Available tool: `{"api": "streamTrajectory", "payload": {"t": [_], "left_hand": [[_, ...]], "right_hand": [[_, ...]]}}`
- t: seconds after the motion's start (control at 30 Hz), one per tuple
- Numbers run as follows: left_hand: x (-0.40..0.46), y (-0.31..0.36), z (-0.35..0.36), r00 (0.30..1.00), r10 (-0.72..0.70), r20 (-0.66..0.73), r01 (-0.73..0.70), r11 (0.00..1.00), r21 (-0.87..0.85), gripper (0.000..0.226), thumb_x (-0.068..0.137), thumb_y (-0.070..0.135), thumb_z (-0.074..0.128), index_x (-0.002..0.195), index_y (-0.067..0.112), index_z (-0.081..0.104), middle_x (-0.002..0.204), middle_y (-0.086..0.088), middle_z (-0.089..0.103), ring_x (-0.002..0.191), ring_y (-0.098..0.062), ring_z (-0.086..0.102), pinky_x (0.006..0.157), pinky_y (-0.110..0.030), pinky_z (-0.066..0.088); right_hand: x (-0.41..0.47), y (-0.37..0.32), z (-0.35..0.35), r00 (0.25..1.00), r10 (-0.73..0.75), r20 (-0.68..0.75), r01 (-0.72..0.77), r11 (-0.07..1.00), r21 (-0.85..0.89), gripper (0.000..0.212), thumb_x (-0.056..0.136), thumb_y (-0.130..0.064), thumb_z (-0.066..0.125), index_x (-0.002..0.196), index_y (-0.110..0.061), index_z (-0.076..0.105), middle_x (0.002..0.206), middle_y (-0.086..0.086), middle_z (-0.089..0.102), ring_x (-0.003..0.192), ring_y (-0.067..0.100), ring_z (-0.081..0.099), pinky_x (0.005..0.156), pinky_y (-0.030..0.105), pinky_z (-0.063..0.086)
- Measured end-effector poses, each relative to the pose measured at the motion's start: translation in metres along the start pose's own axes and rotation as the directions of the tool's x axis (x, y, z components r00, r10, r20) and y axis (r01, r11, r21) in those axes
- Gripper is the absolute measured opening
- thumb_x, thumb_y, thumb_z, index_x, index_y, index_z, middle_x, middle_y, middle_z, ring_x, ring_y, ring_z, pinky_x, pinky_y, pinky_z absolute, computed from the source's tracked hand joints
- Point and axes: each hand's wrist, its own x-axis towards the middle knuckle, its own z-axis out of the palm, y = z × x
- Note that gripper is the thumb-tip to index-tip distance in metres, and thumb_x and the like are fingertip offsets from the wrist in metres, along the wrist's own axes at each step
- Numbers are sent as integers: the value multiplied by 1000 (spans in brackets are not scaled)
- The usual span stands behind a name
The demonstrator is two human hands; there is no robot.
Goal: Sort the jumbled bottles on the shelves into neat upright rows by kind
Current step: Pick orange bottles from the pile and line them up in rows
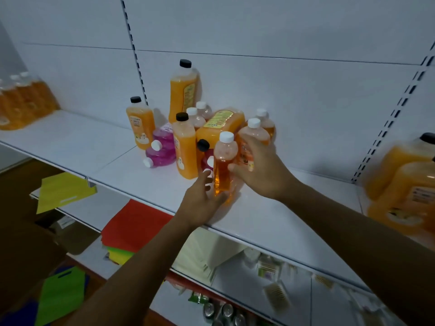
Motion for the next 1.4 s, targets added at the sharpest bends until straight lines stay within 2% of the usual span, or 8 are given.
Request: {"api": "streamTrajectory", "payload": {"t": [0.13, 0.23, 0.43, 0.67, 0.83, 1.03, 1.23, 1.4], "left_hand": [[12, -2, 11, 999, 44, 5, -44, 999, -25, 65, 68, 67, 63, 123, 36, 44, 114, 19, 59, 102, -1, 58, 83, -16, 46], [21, -6, 13, 997, 50, -54, -50, 999, -4, 69, 62, 77, 59, 117, 37, 47, 108, 17, 61, 96, -5, 60, 83, -26, 52], [16, -20, -18, 990, 130, 60, -127, 991, -48, 28, 78, 50, 67, 98, 35, 54, 90, 12, 66, 85, -5, 62, 79, -29, 55], [-8, -62, -132, 969, 186, 162, -151, 967, -204, 41, 81, 33, 75, 118, 23, 62, 109, 7, 72, 101, -8, 67, 92, -38, 54], [-42, -113, -231, 992, 116, 39, -98, 945, -313, 50, 85, 5, 71, 131, 8, 51, 121, -4, 66, 110, -13, 65, 89, -24, 52], [-59, -174, -329, 978, -85, -190, 21, 949, -314, 49, 82, 12, 74, 126, 11, 51, 112, -7, 69, 99, -12, 68, 83, -30, 56], [-31, -225, -392, 923, -144, -357, 54, 967, -250, 49, 74, 14, 81, 114, 20, 54, 104, 12, 63, 88, 7, 63, 70, -11, 50], [32, -268, -438, 883, -131, -451, 56, 983, -177, 56, 72, 31, 83, 120, 21, 56, 111, 7, 66, 103, -14, 64, 85, -37, 57]], "right_hand": [[16, 15, 14, 999, 14, 41, -14, 1000, -7, 77, 83, -41, 71, 147, -28, 28, 147, -8, 41, 137, 17, 39, 106, 50, 42], [17, 14, 15, 999, 46, -6, -46, 999, -21, 79, 79, -42, 75, 144, -23, 34, 144, -5, 44, 133, 17, 42, 106, 48, 42], [15, -19, 14, 999, 15, -39, -20, 994, -106, 69, 74, -51, 74, 130, -20, 50, 126, 0, 53, 114, 15, 49, 96, 43, 49], [41, -104, 81, 993, 7, 120, -31, 980, 198, 70, 73, -33, 82, 130, -31, 41, 127, -8, 55, 116, 11, 57, 91, 38, 55], [88, -167, 172, 984, -57, 171, 18, 974, 224, 75, 65, -48, 82, 130, -28, 49, 122, -9, 60, 110, 7, 60, 93, 39, 54], [151, -231, 268, 966, -170, 194, 126, 968, 219, 63, 72, -44, 79, 127, -32, 52, 118, -3, 58, 102, 12, 59, 85, 38, 55], [219, -260, 343, 956, -219, 196, 170, 956, 241, 67, 76, -44, 76, 135, -30, 47, 122, -1, 53, 106, 13, 53, 85, 24, 47], [299, -268, 385, 943, -268, 197, 228, 952, 204, 65, 77, -46, 75, 134, -30, 47, 117, 1, 52, 104, 14, 52, 85, 25, 44]]}}
